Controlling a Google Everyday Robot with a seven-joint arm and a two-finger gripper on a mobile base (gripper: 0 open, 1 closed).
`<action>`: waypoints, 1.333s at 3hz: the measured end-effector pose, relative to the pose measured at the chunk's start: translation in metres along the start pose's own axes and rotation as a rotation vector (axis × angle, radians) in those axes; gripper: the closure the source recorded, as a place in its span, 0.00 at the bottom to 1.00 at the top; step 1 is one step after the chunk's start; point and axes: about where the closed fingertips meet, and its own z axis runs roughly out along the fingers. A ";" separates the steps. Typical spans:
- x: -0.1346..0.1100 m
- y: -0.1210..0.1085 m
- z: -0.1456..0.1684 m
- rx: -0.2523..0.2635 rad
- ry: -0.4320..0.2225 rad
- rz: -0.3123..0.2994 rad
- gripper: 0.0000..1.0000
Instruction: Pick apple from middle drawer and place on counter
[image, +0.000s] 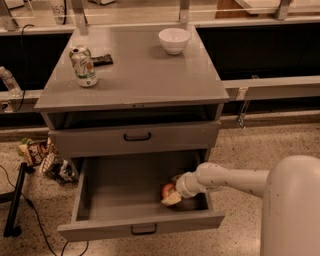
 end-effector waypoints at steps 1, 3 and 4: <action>0.000 0.005 0.005 -0.011 -0.006 0.000 0.52; -0.009 0.012 -0.033 -0.023 -0.040 -0.007 0.98; -0.028 0.013 -0.104 -0.017 -0.079 -0.011 1.00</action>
Offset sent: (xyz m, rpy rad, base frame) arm -0.0083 -0.0023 0.0117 0.0290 -0.0106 0.0118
